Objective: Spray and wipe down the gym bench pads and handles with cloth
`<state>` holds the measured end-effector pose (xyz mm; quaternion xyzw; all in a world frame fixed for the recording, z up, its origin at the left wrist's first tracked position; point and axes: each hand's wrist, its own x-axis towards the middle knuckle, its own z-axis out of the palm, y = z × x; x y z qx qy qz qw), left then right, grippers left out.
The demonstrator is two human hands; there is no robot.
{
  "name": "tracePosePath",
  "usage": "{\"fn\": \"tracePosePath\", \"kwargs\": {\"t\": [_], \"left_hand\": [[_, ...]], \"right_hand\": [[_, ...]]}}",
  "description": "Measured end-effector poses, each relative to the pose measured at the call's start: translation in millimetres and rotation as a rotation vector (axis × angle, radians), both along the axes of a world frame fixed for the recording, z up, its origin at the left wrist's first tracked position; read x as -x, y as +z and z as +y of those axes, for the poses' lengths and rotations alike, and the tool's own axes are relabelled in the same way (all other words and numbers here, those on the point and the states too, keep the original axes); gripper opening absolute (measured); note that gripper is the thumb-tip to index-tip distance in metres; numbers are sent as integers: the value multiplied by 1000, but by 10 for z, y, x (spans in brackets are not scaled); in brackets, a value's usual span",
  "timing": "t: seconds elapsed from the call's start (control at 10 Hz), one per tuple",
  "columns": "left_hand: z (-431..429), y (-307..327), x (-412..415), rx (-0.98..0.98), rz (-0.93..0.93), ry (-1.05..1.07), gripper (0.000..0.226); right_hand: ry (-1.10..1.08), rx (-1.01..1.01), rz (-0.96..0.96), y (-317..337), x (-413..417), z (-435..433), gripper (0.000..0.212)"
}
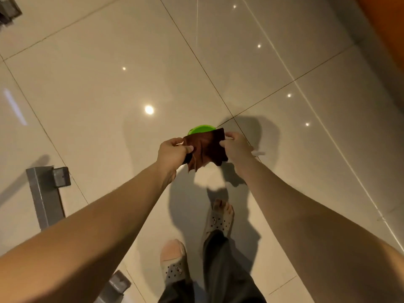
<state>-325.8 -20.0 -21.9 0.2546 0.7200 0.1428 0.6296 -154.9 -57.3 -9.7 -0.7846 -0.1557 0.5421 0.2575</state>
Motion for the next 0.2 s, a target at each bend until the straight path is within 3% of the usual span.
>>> {"fn": "tracePosePath", "kwargs": {"t": [0.1, 0.2], "left_hand": [[48, -33, 72, 44, 108, -94, 50], [52, 191, 125, 56, 147, -134, 29]], "right_hand": [[38, 58, -28, -98, -123, -14, 36], [15, 72, 2, -20, -259, -152, 27]]}}
